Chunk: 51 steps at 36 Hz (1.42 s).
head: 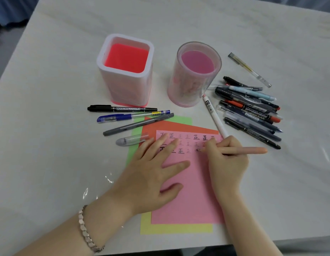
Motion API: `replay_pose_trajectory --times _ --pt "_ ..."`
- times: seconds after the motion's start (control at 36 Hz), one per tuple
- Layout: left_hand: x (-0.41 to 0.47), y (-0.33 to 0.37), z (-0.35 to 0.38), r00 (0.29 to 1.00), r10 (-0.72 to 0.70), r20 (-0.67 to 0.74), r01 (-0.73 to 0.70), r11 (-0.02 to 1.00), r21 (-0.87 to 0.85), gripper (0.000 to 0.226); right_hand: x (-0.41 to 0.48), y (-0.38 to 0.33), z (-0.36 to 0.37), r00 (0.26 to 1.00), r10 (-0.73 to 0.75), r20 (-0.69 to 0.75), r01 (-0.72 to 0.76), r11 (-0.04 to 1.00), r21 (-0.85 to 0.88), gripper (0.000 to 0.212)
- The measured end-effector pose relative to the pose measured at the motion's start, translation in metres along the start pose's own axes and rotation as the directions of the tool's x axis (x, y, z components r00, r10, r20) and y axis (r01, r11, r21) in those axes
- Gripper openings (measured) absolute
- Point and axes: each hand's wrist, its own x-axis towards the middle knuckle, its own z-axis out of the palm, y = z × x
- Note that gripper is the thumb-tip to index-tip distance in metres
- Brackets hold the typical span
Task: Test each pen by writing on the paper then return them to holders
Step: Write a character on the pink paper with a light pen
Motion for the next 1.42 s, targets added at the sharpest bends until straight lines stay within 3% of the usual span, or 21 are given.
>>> replay_pose_trajectory --times 0.67,1.06,1.42 --pt "0.0 0.0005 0.0001 1.0 -0.006 0.003 0.006 1.0 0.0 0.043 0.0005 0.003 0.0016 0.999 -0.047 -0.024 0.046 0.999 -0.025 0.027" --pt "-0.0004 -0.0002 0.0003 1.0 -0.007 0.003 0.007 1.0 -0.004 0.043 0.0003 0.0021 0.0002 0.999 -0.01 0.043 0.011 1.0 -0.021 0.025" --pt "-0.0006 -0.0001 0.0006 1.0 -0.005 -0.002 0.005 1.0 -0.005 0.043 0.0015 0.002 0.0021 0.998 -0.058 -0.027 0.057 0.997 -0.05 0.025"
